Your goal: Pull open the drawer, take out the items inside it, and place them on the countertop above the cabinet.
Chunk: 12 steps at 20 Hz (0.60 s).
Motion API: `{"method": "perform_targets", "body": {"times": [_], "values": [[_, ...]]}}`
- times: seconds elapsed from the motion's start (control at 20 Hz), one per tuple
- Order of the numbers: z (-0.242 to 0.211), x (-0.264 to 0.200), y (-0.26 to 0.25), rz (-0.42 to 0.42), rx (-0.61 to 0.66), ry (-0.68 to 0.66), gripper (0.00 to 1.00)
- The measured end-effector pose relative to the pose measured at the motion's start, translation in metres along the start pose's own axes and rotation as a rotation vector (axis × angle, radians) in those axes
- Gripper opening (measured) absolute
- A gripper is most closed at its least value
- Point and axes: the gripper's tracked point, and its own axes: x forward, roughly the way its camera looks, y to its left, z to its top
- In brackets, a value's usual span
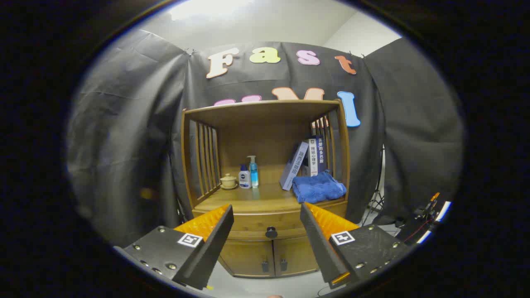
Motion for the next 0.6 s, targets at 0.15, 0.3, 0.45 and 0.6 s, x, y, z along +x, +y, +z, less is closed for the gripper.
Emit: {"method": "perform_targets", "body": {"times": [0.15,0.3,0.45,0.6], "values": [[0.0014,-0.001,-0.0012,0.003,0.0,-0.004,0.97],[0.0026,-0.0031,-0.0025,0.002,0.006,-0.009,0.97],[0.0029,-0.002,-0.0035,0.002,0.009,-0.007,0.97],[0.0076,-0.0016,-0.0071,-0.014,0.01,-0.022,0.97]]}}
